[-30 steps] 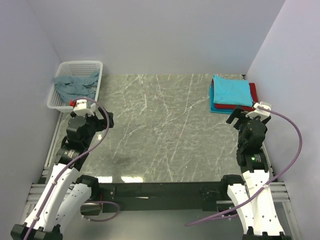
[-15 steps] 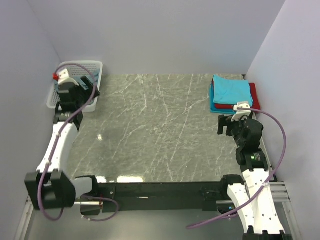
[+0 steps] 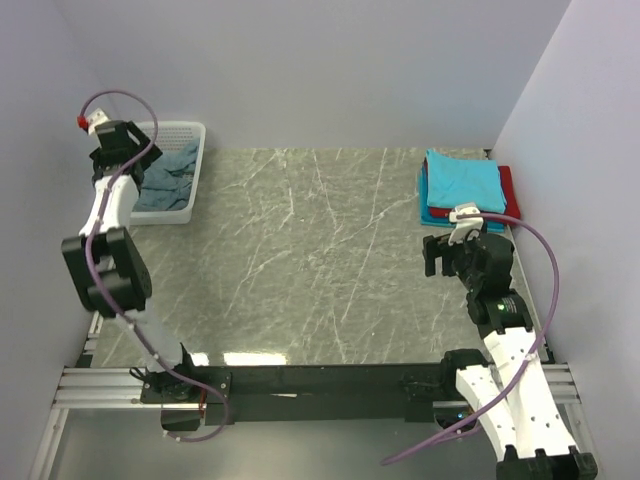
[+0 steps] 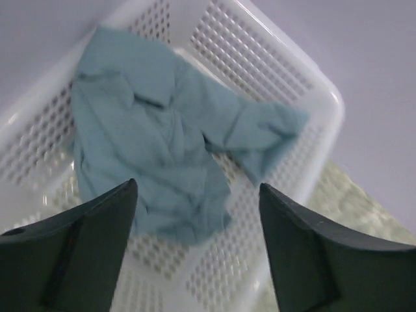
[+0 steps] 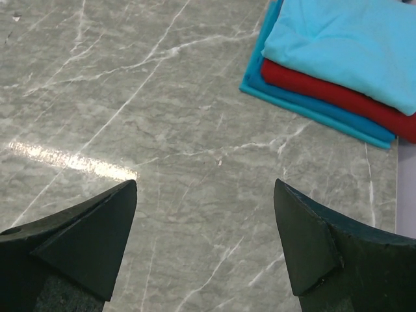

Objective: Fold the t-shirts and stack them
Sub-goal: Grab the tshirt from the pile

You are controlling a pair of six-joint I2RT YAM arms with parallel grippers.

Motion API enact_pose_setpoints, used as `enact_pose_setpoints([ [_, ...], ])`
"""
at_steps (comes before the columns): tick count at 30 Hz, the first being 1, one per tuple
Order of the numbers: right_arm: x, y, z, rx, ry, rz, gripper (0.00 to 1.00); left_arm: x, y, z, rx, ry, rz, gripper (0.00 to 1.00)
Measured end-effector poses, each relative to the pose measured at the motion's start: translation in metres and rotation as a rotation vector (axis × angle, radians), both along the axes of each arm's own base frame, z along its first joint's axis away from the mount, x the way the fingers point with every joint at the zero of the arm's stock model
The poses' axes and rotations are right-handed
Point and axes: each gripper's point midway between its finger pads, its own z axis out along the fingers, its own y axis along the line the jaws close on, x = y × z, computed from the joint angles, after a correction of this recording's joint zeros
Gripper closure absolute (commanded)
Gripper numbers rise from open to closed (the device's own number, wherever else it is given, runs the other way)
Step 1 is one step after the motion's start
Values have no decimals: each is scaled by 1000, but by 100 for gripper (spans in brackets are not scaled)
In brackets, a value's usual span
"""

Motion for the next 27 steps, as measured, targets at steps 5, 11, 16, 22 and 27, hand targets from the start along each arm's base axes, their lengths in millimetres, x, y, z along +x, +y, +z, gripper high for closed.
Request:
enact_pose_setpoints([
  [5,4,2,-3,-12,25,6,10,56,31,-36,58,85,39,29],
  [11,9,1,-15,-33,80,-5,11,85,55,-104,94,239,68,30],
  [16,9,-2,-23,-48,114,-20,11,85,65,-147,109,349,71,72],
  [22,9,-4,-23,-51,116,-26,11,89,67,-122,107,316,43,100],
  [27,8,-4,-16,-51,89,-27,11,89,51,-37,90,157,14,100],
])
